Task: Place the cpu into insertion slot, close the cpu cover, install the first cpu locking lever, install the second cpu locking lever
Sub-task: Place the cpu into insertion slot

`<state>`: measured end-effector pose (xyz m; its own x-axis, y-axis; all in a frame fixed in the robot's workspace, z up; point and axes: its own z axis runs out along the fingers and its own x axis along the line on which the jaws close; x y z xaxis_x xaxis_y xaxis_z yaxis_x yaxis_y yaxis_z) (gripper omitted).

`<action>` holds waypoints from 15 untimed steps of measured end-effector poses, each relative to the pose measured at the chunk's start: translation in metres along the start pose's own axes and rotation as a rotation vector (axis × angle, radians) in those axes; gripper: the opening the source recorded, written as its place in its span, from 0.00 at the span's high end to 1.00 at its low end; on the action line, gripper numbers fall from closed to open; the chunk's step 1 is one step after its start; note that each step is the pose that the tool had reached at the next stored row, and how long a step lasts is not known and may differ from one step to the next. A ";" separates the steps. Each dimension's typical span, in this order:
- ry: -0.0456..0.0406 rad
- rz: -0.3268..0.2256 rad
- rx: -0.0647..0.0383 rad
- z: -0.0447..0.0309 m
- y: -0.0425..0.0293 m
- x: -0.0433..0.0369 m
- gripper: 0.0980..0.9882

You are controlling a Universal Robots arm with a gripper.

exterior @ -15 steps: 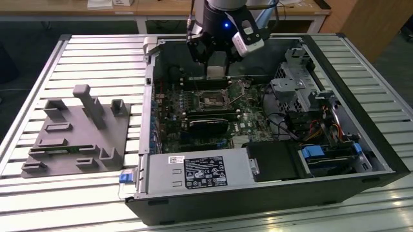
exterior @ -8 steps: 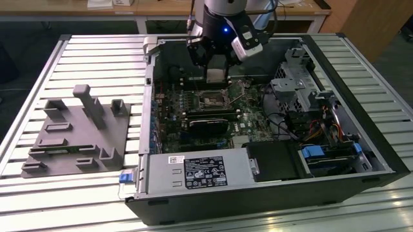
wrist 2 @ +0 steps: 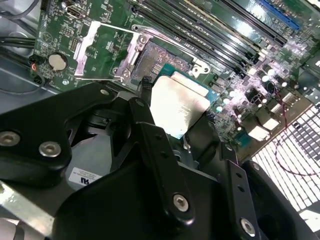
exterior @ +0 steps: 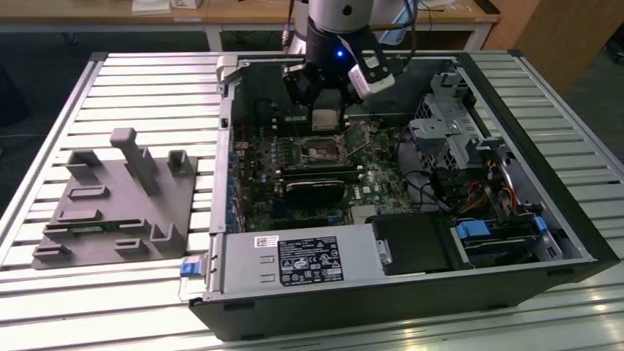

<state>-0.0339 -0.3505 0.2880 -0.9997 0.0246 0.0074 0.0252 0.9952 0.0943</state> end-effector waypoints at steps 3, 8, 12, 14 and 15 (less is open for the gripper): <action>-0.0003 0.000 0.000 0.0050 -0.0005 0.0000 0.51; -0.0013 -0.001 0.000 0.0141 -0.0013 -0.0001 0.51; -0.0012 -0.009 0.000 0.0207 -0.0009 -0.0001 0.51; -0.0009 -0.013 0.000 0.0238 -0.0006 -0.0001 0.51; -0.0008 -0.013 0.000 0.0255 -0.0003 -0.0001 0.51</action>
<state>-0.0339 -0.3484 0.2627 -0.9999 0.0114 0.0053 0.0118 0.9955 0.0944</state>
